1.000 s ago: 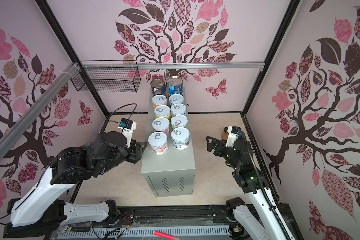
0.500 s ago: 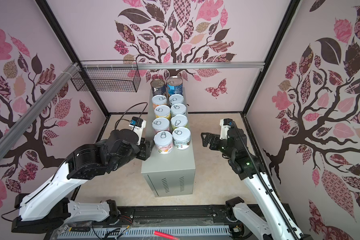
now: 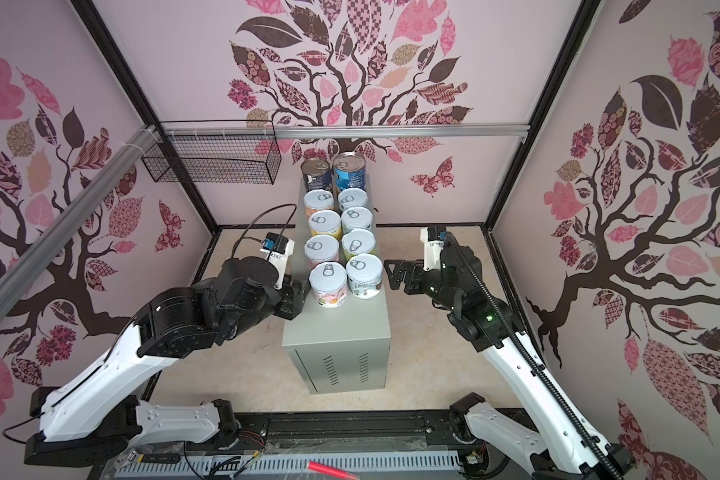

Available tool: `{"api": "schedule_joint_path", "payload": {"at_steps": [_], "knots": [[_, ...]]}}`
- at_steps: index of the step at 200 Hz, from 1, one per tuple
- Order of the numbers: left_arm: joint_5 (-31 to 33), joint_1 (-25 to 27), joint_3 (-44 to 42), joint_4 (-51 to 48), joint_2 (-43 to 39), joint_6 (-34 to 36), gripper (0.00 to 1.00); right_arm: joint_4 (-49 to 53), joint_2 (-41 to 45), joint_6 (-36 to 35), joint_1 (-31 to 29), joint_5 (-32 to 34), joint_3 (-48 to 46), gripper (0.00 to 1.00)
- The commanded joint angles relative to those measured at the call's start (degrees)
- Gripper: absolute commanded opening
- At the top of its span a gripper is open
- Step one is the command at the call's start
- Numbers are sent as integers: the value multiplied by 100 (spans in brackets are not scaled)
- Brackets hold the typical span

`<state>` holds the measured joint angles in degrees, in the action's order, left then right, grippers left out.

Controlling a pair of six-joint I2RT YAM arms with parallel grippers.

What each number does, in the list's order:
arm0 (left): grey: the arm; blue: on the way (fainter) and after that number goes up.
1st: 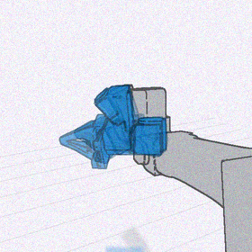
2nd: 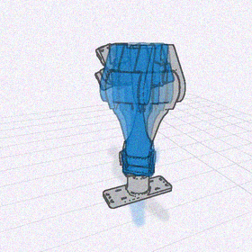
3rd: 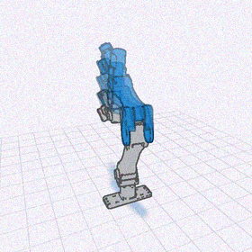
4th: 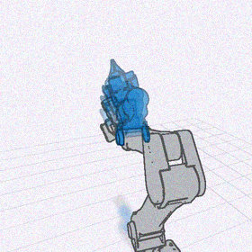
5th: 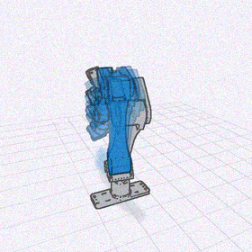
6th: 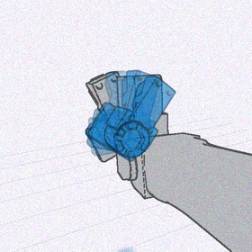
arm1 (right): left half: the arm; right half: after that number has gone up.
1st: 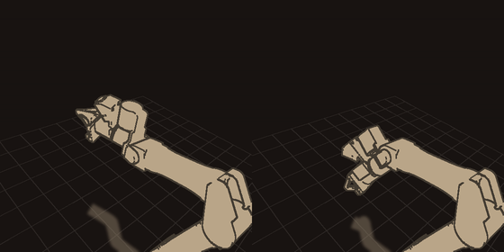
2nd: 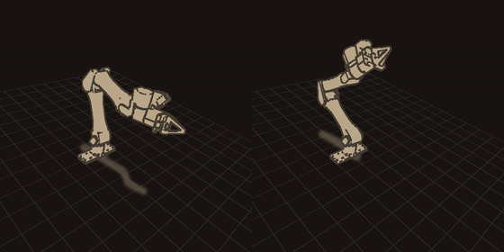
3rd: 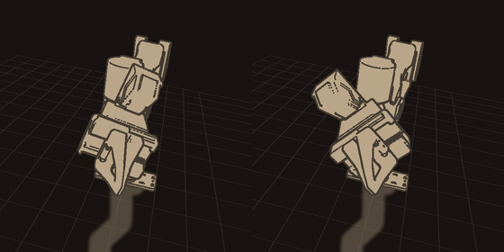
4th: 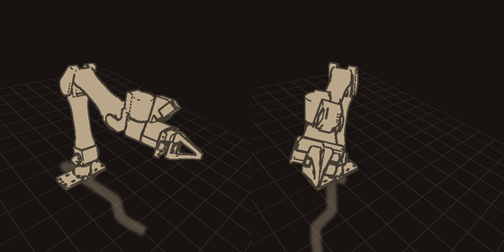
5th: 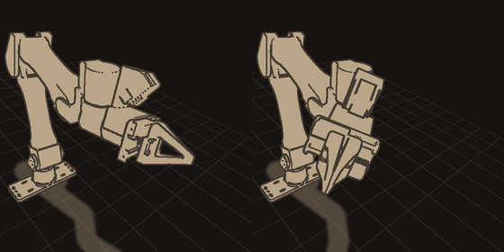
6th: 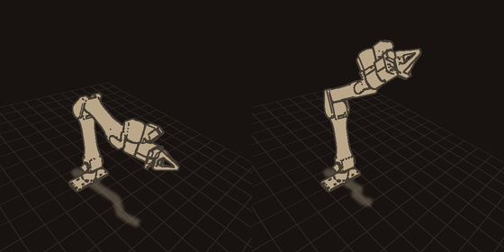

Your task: Place and organize the canned foods onto the counter

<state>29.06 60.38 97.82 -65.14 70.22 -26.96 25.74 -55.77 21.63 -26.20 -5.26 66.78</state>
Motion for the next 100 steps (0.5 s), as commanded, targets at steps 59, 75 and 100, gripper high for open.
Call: {"api": "schedule_joint_path", "payload": {"at_steps": [59,75,100], "knots": [[-213,-395,-504,246,-453,-10,55,195,-206,-88,-700,604,446,100],[-259,-434,-542,263,-474,2,55,180,-233,-48,-705,600,407,100],[-313,-500,-611,314,-499,-1,55,195,-237,-9,-704,636,381,100]]}}
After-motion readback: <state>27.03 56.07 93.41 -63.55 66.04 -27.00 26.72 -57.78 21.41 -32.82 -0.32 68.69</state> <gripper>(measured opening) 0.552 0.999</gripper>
